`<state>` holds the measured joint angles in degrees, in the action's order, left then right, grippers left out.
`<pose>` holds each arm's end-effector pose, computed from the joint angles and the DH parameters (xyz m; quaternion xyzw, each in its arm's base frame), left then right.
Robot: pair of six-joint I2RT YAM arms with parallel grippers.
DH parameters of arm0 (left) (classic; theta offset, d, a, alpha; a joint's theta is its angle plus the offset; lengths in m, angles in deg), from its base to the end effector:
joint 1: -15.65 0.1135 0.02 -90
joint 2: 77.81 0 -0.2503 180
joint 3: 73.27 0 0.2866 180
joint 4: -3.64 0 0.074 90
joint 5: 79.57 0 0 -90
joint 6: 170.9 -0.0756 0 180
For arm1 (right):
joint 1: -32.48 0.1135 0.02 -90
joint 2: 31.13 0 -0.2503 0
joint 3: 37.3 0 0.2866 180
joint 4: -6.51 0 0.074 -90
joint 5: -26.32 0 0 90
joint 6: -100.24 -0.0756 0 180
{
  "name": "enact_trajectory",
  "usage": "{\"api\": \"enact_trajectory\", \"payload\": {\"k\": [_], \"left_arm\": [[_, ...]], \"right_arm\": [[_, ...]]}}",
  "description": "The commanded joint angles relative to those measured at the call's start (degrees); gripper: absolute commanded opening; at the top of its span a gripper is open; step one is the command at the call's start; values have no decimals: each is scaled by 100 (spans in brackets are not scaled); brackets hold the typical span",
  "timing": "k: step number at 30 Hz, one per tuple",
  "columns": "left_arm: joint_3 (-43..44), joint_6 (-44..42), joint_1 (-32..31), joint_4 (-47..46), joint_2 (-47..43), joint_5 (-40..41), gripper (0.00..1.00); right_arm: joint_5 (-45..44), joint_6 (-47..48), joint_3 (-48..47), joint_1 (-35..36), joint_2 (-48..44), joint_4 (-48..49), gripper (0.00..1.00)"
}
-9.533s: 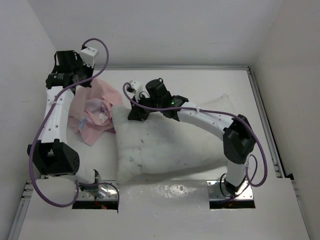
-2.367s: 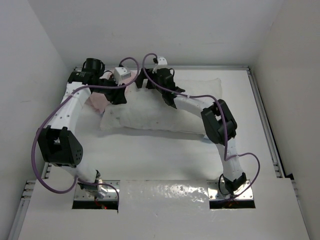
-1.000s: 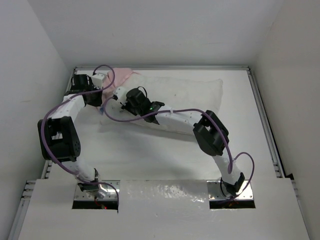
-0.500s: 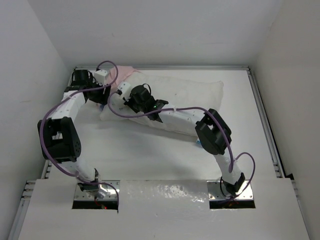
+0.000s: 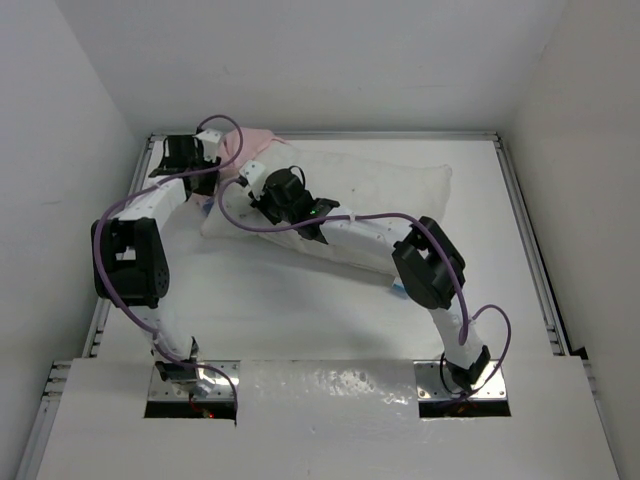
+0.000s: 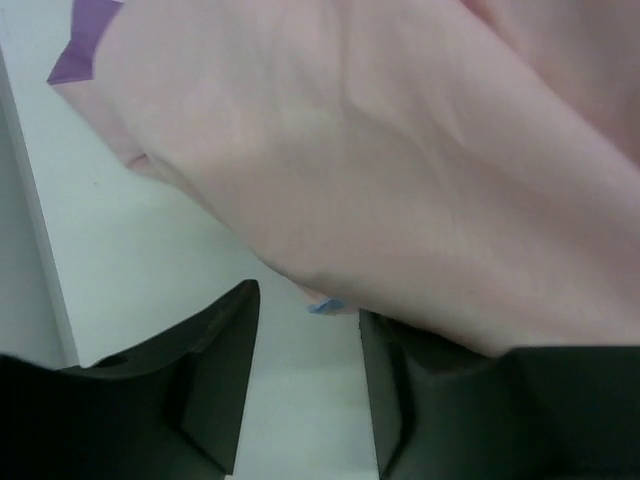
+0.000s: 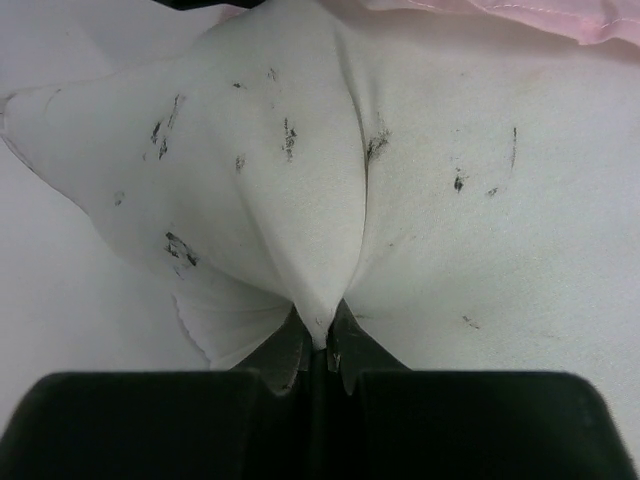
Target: Put the pillow into the pillowcase
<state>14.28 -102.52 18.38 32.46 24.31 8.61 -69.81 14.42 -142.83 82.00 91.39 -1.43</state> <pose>0.4582 0.0194 0.1834 0.1569 0.9048 0.0692 0.3898 0.3722 0.4237 0.1779 -0.3546 0.7641 0.1654 0.5129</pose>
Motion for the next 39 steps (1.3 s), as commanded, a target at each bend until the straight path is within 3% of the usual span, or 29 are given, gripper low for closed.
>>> {"api": "enact_trajectory", "payload": {"k": [1,3,8,16,21,25,26,28,29,31,35,39], "left_arm": [[337,220,35,-460,-105,209,44],[442,186,35,-408,-53,-343,51],[618,-472,18,309,27,-2326,55],[962,-2581,53,2114,-184,-3350,53],[830,-1917,44,1273,-211,-3325,55],[777,-1066,18,517,-44,-2747,54],[786,-932,18,272,8,-2588,51],[786,-694,18,102,140,-2087,38],[795,-668,18,15,176,-1972,23],[795,-606,44,-3,167,-1761,3],[1206,-746,141,698,36,-1961,0],[1725,-1928,132,2129,-324,-2391,0]], "right_arm": [[244,-208,-7,32,-255,-36,0],[305,-234,2,32,-264,-62,0],[288,-208,20,23,-264,-115,0],[244,-146,-94,23,-237,-203,0],[341,-234,-95,23,-228,-212,0],[332,-260,-68,23,-255,-221,0],[332,-260,-77,23,-255,-221,0],[323,-252,-86,23,-246,-221,0],[314,-260,-121,23,-237,-230,0],[288,-287,-156,14,-228,-221,0],[121,-1102,-558,-205,-132,-151,0],[-133,-2594,-868,-784,-114,560,0]]}}
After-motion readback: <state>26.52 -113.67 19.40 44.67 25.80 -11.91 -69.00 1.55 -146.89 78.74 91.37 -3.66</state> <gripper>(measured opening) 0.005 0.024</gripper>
